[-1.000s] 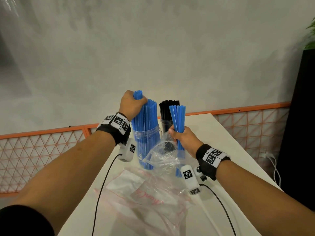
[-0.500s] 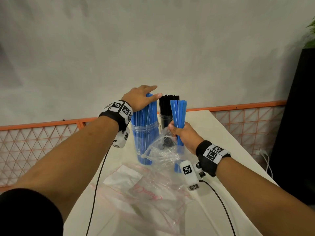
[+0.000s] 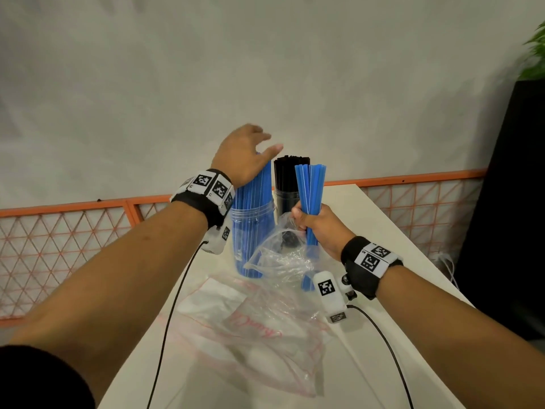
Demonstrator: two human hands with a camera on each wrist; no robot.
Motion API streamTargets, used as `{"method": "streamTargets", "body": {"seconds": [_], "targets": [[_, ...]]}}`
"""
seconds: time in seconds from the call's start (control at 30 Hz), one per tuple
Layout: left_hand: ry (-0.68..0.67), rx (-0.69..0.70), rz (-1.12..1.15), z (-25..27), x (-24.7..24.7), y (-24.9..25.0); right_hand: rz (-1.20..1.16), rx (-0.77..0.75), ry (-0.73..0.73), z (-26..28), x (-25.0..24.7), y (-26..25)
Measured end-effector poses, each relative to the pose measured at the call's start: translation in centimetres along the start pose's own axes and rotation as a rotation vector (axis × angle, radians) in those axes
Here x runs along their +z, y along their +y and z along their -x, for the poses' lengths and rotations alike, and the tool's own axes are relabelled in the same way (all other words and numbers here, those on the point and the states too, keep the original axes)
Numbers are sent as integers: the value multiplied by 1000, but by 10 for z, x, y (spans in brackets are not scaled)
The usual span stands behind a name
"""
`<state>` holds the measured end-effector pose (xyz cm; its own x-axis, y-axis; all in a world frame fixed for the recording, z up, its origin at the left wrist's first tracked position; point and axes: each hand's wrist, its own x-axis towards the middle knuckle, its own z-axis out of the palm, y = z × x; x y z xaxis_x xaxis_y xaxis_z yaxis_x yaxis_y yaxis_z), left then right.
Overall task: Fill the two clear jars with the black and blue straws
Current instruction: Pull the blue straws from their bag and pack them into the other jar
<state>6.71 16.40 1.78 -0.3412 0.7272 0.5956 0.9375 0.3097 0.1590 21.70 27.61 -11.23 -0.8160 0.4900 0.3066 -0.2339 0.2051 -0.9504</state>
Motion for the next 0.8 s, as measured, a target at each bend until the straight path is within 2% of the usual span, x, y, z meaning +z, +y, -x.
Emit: {"method": "streamTargets", "body": {"seconds": [0.07,0.1,0.17,0.27,0.37,0.5,0.57,0.67,0.73,0.8], "targets": [[219,21,199,15,1,21,-16,-2,-10,-1,-1,0],[254,-4,290,22,4,31,-26,-3,-18,-1,-1,0],[181,-108,454,34,12,47,-48,-4,-43,0,-2,-1],[-83,-252,629,46,24,60,-39,-23,-77,0,-3,-3],[-306,-295,743,52,41,65,-9,-19,-92,1,1,-3],[-271,-377,883,50,64,64,61,-3,-70,3,8,-1],[-301,-389,925,50,73,61,77,22,-72,3,10,0],[-313,-374,1098,54,77,57,204,62,-148,2,8,4],[-251,-331,1173,55,68,55,332,109,-237,5,5,10],[-148,-299,1261,52,49,52,395,171,-266,6,3,17]]}}
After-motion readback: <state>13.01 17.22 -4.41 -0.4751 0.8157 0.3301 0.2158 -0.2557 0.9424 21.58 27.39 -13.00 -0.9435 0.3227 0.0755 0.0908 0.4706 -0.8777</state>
